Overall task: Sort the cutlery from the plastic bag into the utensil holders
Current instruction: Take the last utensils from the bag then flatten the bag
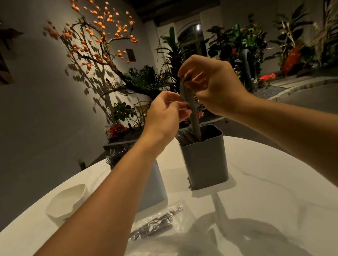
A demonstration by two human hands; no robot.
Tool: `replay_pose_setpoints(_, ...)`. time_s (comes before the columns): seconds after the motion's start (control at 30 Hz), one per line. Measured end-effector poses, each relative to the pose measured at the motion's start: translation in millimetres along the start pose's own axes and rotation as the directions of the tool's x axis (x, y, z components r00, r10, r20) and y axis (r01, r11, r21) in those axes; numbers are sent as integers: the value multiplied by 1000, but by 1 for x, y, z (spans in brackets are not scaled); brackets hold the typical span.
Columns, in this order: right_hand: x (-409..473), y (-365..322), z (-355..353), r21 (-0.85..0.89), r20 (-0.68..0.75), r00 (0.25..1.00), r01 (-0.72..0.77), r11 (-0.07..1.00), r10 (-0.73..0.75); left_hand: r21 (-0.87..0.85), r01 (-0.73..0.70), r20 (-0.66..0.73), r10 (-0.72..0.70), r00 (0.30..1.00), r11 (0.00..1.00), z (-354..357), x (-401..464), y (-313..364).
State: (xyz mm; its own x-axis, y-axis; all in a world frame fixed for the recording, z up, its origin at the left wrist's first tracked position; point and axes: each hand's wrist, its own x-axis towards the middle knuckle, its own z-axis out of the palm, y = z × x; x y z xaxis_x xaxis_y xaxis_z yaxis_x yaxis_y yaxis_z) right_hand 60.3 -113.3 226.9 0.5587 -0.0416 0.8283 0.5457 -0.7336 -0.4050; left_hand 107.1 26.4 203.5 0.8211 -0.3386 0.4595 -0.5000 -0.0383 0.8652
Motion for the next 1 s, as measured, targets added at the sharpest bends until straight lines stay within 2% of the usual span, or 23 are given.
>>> replay_pose_setpoints(0.13,7,29,18,-51,49,999,-8,999,10,107,37,26,-40,999,994,3,21,-26)
replay_pose_setpoints(0.27,-1,69,48,-108,155,980,-109,988,125,343,55,17,-65,998,938,0,33,-61)
replay_pose_setpoints(0.33,-12,87,63,-265,296,935,-118,957,197,346,70,-27,-64,998,936,-3,34,-72)
replay_pose_setpoints(0.4,-23,97,71,-377,429,856,-120,918,288,336,69,-57,-52,997,940,-6,33,-77)
replay_pose_setpoints(0.47,-28,98,70,-404,447,835,-130,905,319,346,64,-57,-47,997,936,-10,30,-78)
replay_pose_setpoints(0.63,-24,72,52,-294,318,913,-160,942,255,379,46,-9,-46,999,924,-15,10,-61)
replay_pose_setpoints(0.8,-34,23,38,-169,326,934,-91,981,143,416,6,31,-21,999,909,-22,-25,-30)
replay_pose_setpoints(0.9,-47,-13,32,-139,357,927,-73,988,118,468,10,-38,9,999,883,-34,-56,-11)
replay_pose_setpoints(1.0,-70,-52,29,-91,496,853,-136,986,164,517,63,-68,-32,997,853,-50,-100,4)
